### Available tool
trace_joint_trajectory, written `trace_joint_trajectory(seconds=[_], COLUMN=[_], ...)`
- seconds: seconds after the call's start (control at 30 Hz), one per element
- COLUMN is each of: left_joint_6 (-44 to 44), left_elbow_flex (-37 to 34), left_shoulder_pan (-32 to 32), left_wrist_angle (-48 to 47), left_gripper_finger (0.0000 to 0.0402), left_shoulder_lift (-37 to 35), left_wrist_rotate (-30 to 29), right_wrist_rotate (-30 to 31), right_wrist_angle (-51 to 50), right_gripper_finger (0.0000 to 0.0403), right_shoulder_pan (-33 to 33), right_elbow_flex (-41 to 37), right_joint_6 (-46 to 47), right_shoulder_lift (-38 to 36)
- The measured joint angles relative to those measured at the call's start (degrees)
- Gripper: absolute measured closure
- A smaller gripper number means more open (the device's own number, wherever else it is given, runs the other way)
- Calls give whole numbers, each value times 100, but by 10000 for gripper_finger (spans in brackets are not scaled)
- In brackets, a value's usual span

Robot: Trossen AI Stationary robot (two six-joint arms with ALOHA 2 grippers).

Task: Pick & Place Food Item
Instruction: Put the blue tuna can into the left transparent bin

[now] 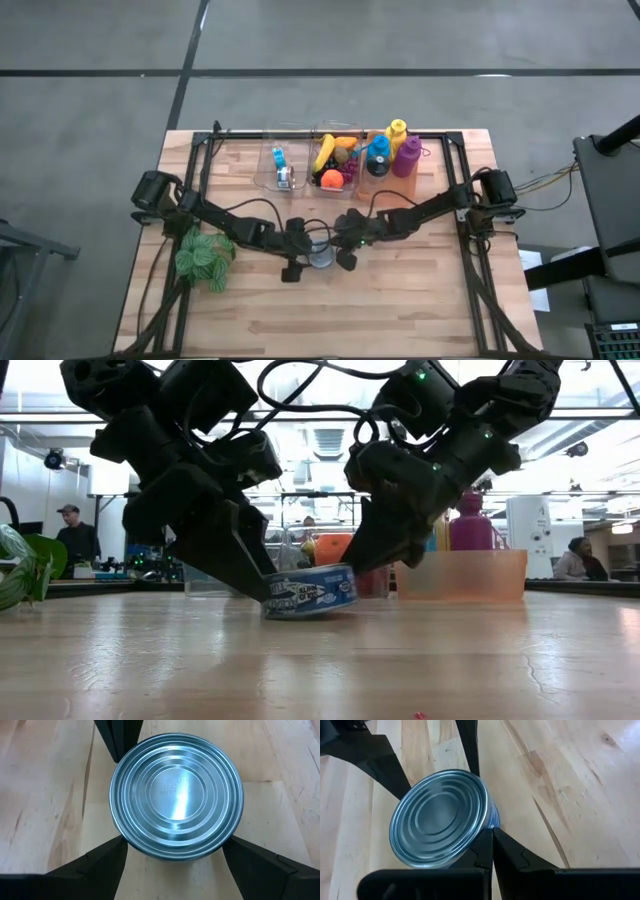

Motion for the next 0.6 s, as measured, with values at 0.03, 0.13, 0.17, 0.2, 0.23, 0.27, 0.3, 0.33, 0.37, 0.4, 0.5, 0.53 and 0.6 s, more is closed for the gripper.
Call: trace_joint_trajectory(seconds=[0.03,0.13,0.17,0.2,0.23,0.27,0.3,0.33,0.37,0.4,0.5,0.53,0.6], left_joint_6=[0,0,0,2,2,2,2,2,3,4,10,17,25], left_elbow_flex=[0,0,0,0,0,0,0,0,0,0,0,0,2], left_shoulder_pan=[0,0,0,0,0,0,0,0,0,0,2,2,2], left_wrist_angle=[0,5,4,4,4,4,4,4,4,4,4,4,7], left_gripper_finger=[80,80,80,80,80,80,80,80,80,80,80,80,80], left_shoulder_lift=[0,0,0,0,0,1,2,4,4,4,4,4,5], left_wrist_rotate=[-1,-5,-5,-5,-5,-5,-5,-5,-5,-3,-5,-5,-5], right_wrist_rotate=[-8,-103,-122,-126,-126,-131,-139,-151,-184,-235,-277,-284,-314], right_wrist_angle=[0,4,4,4,7,12,26,38,42,53,63,63,88], right_gripper_finger=[395,395,395,395,395,395,395,395,395,395,395,395,395], right_shoulder_pan=[0,2,2,11,13,14,15,15,15,15,15,15,15], right_elbow_flex=[8,36,50,64,79,93,104,113,125,135,187,214,266], right_joint_6=[2,-2,-10,-22,-33,-56,-66,-66,-68,-78,-162,-187,-245], right_shoulder_lift=[0,0,0,0,0,-2,-2,-3,-4,-4,-8,-9,-12])
